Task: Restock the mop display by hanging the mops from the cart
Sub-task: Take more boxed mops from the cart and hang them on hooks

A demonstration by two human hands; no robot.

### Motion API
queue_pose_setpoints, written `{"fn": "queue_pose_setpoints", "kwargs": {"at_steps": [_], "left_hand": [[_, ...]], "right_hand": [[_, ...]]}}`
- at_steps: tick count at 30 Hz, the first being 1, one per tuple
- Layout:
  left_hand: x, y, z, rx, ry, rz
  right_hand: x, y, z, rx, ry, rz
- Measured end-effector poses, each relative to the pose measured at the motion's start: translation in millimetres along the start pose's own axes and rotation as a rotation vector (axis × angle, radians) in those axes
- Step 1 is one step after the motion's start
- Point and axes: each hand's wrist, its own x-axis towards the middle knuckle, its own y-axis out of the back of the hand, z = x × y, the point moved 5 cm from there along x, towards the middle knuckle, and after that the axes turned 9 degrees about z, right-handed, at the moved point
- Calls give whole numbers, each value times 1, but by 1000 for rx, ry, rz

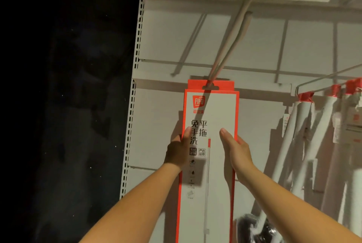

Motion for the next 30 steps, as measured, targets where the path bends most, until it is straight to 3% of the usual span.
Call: {"fn": "queue_pose_setpoints", "kwargs": {"at_steps": [5, 10, 15, 18, 22, 24, 30], "left_hand": [[-10, 6, 6, 37, 18, 37], [-27, 14, 7, 196, 103, 98], [-68, 26, 12, 141, 117, 72], [-91, 30, 13, 372, 13, -25], [-119, 33, 19, 1014, -95, -317], [-136, 34, 22, 1264, -127, -478], [-174, 49, 36, 1347, -188, -595]], "right_hand": [[-4, 0, 2, -167, 4, -55], [-18, 13, 5, -237, -144, -66], [-50, 28, 2, -322, -182, -181], [-66, 39, 0, -543, -121, -215], [-93, 43, -11, -1320, 163, -459], [-110, 46, -15, -1551, 199, -556], [-163, 52, -33, -1615, 87, -621]]}}
